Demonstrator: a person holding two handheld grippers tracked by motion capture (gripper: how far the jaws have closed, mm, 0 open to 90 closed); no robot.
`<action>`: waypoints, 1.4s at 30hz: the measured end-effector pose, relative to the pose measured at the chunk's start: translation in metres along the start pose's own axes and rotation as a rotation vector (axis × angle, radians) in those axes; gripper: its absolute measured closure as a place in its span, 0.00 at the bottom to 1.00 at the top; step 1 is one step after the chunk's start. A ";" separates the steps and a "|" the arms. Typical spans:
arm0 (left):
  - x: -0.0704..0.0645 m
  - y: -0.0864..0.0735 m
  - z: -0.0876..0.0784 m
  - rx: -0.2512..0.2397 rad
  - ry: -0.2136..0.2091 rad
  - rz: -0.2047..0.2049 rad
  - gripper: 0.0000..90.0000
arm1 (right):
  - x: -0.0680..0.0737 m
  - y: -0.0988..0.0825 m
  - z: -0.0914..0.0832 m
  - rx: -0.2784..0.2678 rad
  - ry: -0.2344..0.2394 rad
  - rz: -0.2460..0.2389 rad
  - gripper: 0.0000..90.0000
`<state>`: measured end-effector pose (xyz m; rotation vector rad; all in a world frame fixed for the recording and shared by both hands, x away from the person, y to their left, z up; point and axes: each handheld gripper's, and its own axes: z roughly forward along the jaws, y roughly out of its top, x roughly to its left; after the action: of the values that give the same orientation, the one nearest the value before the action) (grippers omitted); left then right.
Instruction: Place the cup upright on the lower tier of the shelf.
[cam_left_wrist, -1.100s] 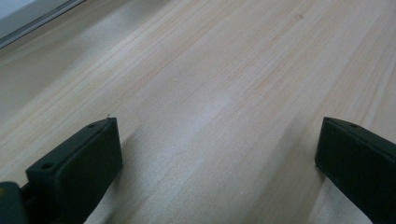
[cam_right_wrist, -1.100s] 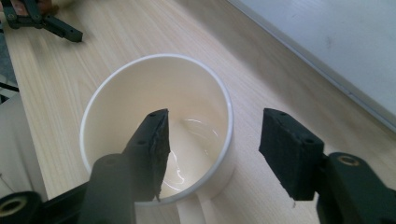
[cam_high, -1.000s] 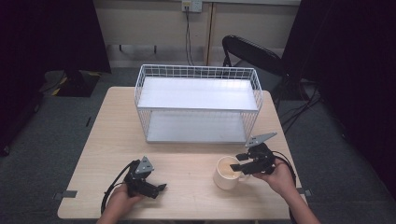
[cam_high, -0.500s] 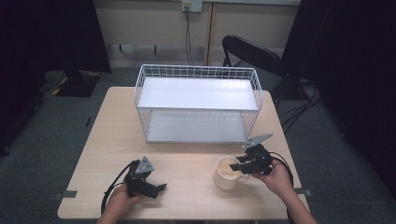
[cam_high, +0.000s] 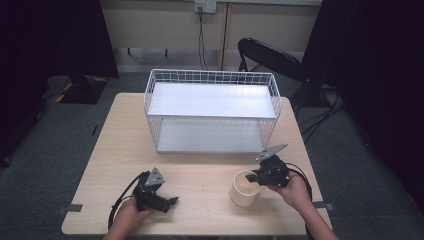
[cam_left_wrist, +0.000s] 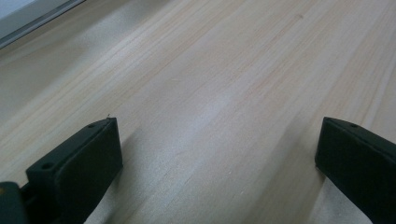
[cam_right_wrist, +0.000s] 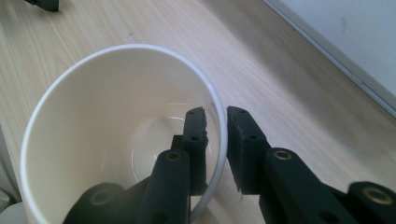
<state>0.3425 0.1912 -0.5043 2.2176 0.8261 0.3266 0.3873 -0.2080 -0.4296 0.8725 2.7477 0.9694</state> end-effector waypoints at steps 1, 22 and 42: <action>0.000 0.000 0.000 0.000 0.000 0.000 0.00 | 0.000 0.000 0.000 0.003 0.002 -0.004 0.88; 0.000 0.000 0.000 0.000 0.000 0.000 0.00 | -0.007 -0.011 -0.001 0.014 -0.005 0.017 0.92; 0.000 0.000 0.000 0.000 0.000 0.000 0.00 | -0.018 -0.006 -0.011 -0.200 -0.111 0.182 0.93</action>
<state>0.3425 0.1912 -0.5043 2.2175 0.8262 0.3265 0.3961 -0.2271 -0.4260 1.1178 2.4618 1.1635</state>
